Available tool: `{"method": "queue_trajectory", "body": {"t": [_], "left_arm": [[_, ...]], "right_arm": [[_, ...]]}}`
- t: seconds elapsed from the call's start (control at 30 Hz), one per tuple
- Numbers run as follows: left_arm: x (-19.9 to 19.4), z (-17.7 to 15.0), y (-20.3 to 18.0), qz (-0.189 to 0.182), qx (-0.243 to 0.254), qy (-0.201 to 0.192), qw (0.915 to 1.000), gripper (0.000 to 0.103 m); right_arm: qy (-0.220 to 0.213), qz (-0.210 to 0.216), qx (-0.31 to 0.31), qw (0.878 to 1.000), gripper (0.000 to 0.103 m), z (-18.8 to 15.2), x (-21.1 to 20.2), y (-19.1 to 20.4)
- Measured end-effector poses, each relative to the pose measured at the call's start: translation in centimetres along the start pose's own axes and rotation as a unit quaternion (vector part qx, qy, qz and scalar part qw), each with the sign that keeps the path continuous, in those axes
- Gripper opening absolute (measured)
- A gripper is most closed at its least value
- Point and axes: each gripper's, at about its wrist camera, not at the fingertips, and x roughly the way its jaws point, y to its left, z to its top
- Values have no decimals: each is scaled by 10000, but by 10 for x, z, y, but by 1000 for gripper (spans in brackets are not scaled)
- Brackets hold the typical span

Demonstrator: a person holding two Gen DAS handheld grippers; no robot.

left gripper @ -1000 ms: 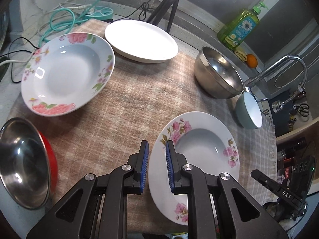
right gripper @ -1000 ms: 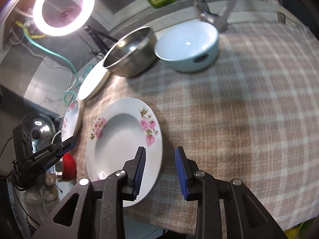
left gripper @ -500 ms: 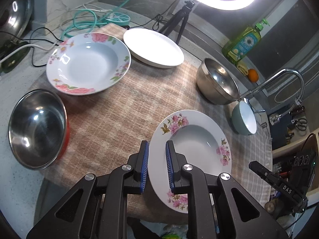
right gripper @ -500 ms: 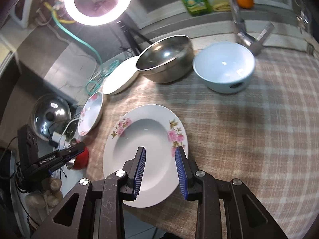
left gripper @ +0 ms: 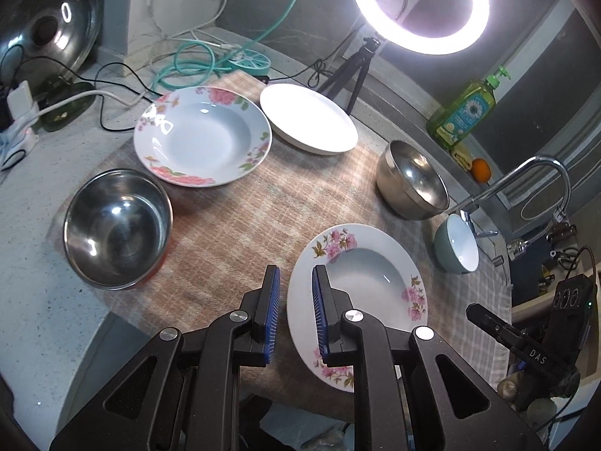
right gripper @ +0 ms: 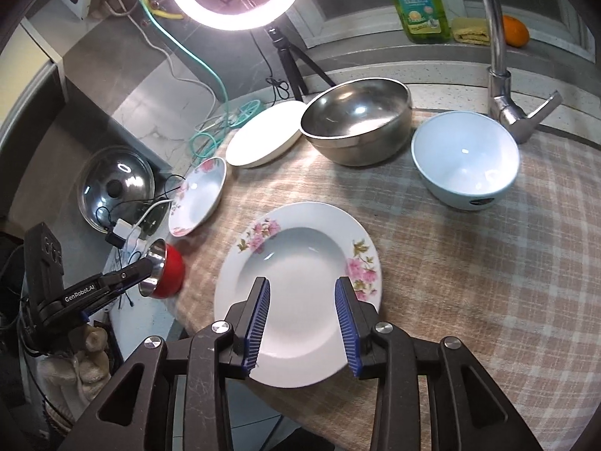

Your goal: Organize plates and bowls

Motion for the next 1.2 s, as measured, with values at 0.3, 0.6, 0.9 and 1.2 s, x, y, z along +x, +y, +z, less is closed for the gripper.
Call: {"method": "queue_trajectory", "body": {"t": [0.3, 0.6, 0.9, 1.2], "left_arm": [[-8, 41, 35, 100, 50, -139, 9998, 20], [2, 98, 91, 116, -42, -86, 9999, 22], [22, 127, 136, -113, -294, 192, 9993, 22], [53, 159, 174, -295, -615, 511, 9964, 22]], "right_arm": [[-93, 8, 5, 10000, 33, 20, 13, 30], [-14, 20, 125, 9999, 33, 45, 53, 71], [155, 216, 291, 9992, 33, 65, 95, 108], [428, 364, 692, 9960, 33, 86, 138, 125]]}}
